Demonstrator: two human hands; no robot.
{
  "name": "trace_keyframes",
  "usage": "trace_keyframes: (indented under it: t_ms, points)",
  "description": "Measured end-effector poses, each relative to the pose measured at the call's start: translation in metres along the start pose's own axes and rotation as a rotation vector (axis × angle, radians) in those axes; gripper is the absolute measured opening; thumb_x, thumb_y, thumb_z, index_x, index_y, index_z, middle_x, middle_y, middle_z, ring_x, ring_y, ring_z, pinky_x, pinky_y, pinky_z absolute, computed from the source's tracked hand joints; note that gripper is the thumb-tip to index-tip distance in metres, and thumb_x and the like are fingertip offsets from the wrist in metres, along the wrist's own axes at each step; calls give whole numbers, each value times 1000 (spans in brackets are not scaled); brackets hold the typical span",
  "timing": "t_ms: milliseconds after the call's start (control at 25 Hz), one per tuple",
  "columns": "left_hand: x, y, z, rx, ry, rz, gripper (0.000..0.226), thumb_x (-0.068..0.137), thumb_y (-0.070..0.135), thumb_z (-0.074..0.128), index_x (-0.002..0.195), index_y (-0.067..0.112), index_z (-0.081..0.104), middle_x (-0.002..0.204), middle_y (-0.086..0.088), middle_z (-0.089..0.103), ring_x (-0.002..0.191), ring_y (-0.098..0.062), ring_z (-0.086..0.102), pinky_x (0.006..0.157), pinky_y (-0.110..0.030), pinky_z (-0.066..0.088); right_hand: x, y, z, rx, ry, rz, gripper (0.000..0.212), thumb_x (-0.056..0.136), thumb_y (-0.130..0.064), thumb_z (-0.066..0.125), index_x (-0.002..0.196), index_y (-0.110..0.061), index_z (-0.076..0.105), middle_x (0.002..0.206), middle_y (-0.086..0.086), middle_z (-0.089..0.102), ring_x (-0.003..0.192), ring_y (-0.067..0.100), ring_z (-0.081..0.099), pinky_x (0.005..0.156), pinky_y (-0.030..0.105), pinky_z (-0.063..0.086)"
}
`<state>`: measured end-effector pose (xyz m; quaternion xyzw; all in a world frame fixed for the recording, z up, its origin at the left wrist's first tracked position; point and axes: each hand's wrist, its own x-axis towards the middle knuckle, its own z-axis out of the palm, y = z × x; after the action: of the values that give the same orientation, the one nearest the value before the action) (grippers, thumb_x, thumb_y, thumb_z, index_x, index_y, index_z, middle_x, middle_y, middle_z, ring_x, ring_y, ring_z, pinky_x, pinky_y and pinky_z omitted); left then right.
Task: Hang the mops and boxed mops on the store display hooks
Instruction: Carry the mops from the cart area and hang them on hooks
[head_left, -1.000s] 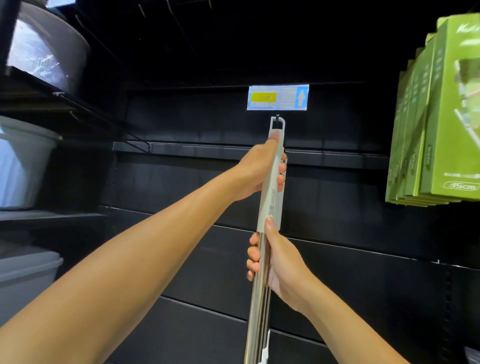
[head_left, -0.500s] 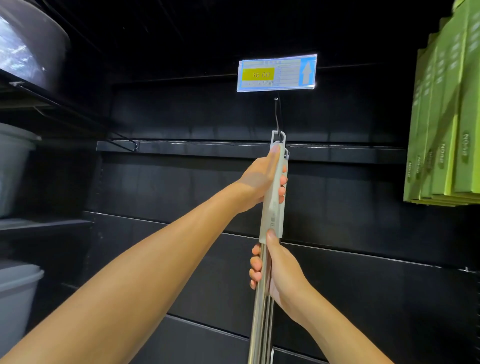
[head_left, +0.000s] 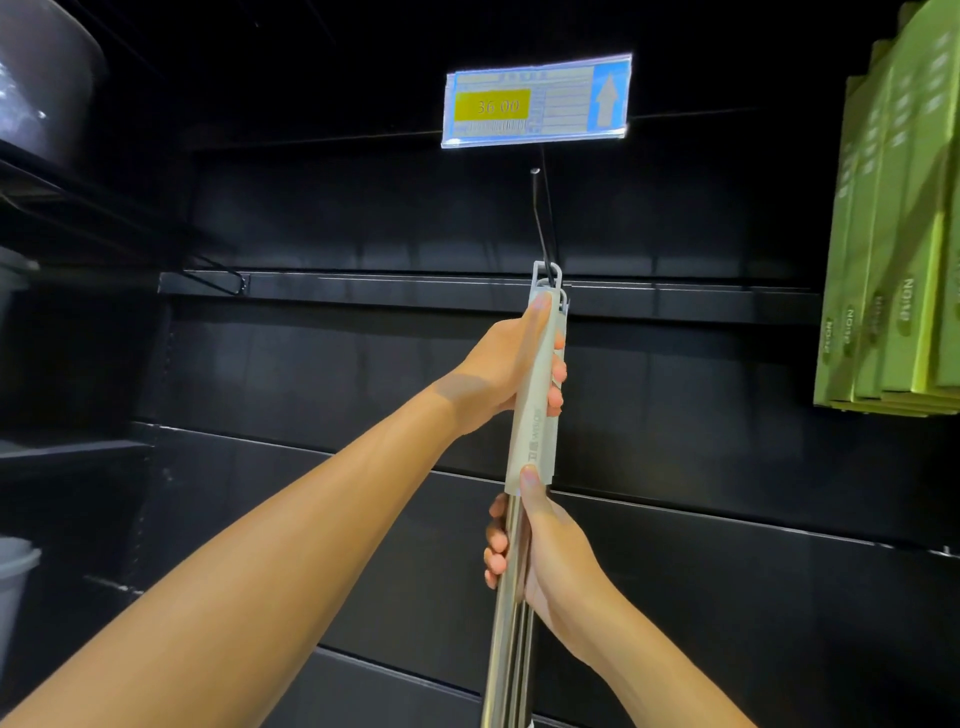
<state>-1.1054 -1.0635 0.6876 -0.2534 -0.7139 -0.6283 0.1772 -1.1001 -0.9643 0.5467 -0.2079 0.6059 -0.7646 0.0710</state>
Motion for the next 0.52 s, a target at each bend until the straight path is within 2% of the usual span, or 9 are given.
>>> trace_keyframes:
  t_ms: [160, 280, 360, 440, 520]
  points:
    - [-10, -7, -6, 82, -19, -48, 59, 104, 65, 37, 108, 10, 57, 88, -12, 69, 71, -27, 67, 81, -44, 64, -3, 0, 1, 49, 3, 12, 49, 102, -52, 50, 95, -5, 63, 64, 10, 59, 57, 21, 58, 56, 32, 53]
    - [-27, -24, -6, 120, -28, -111, 51, 105, 60, 41, 113, 13, 60, 96, -11, 72, 78, -26, 73, 80, -39, 66, -4, 7, 0, -48, 30, -43, 46, 105, -49, 47, 106, -7, 66, 73, 11, 68, 71, 27, 70, 71, 40, 61]
    - [-44, -40, -6, 129, 10, -152, 45, 106, 54, 45, 125, 16, 59, 105, -10, 74, 90, -27, 77, 86, -42, 66, -9, 17, 0, -112, 38, -55, 41, 108, -45, 46, 113, -9, 65, 79, 10, 70, 77, 26, 73, 84, 47, 61]
    - [-60, -61, -10, 186, -5, -156, 43, 106, 50, 50, 132, 18, 59, 118, -9, 73, 108, -29, 74, 94, -48, 63, -18, 33, -2, -194, 49, -68, 34, 110, -40, 44, 117, -12, 62, 83, 9, 70, 78, 22, 75, 87, 48, 62]
    - [-79, -81, -14, 235, -29, -145, 39, 105, 44, 55, 134, 19, 60, 126, -7, 70, 116, -28, 70, 94, -49, 62, -30, 56, -4, -254, 58, -69, 29, 110, -36, 44, 117, -12, 60, 85, 9, 70, 79, 20, 75, 88, 48, 62]
